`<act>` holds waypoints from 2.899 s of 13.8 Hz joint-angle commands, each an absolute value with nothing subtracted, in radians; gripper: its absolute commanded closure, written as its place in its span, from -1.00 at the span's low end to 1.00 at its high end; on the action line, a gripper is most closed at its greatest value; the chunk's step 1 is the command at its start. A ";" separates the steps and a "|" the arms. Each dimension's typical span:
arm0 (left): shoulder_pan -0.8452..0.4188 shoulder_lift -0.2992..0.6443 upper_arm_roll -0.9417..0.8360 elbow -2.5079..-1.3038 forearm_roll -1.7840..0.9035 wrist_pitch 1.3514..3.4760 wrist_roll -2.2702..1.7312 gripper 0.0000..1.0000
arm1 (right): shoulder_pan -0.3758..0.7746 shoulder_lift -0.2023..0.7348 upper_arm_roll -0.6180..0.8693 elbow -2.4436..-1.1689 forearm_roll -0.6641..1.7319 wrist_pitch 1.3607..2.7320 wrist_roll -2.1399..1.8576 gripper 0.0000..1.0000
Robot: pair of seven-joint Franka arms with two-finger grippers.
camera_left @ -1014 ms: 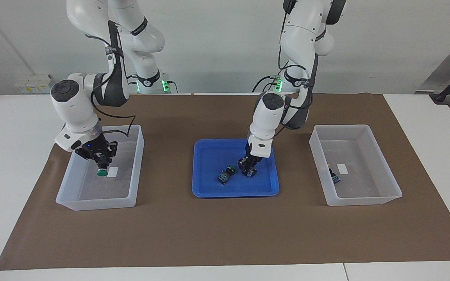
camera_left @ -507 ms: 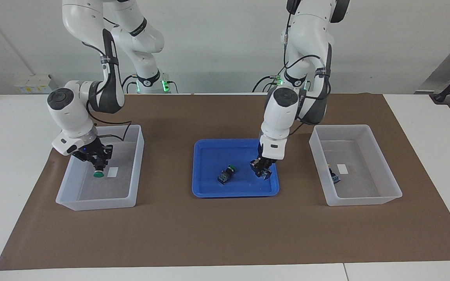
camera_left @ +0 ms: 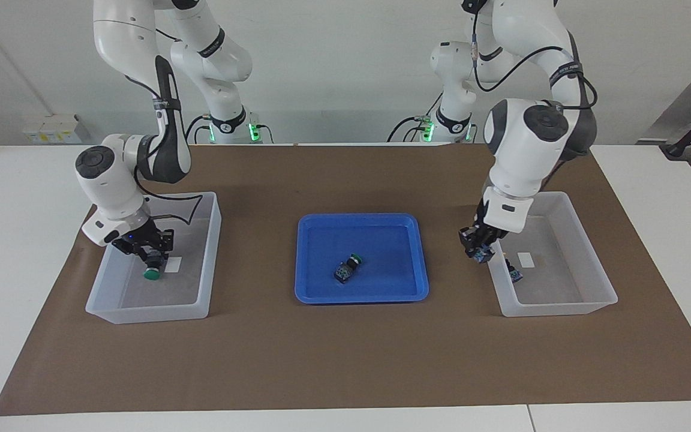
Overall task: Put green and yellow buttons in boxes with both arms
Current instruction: 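Place the yellow button in the box with the left gripper, then reach the right gripper to the last green button in the tray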
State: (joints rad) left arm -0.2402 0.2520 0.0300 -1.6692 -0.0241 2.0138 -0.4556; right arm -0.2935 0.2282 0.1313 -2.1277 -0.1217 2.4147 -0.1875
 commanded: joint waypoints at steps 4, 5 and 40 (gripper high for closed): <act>-0.134 0.250 0.026 -1.618 -0.031 1.911 -0.172 1.00 | -0.269 0.153 0.150 -2.067 -0.101 2.347 -0.169 -1.00; -0.121 0.249 0.028 -1.618 -0.031 1.902 -0.140 1.00 | -0.252 0.147 0.150 -2.033 -0.101 2.332 -0.146 -1.00; -0.012 0.265 0.023 -1.453 -0.014 1.636 0.091 -0.56 | 0.414 0.631 0.158 -1.541 -0.147 2.322 1.316 -1.00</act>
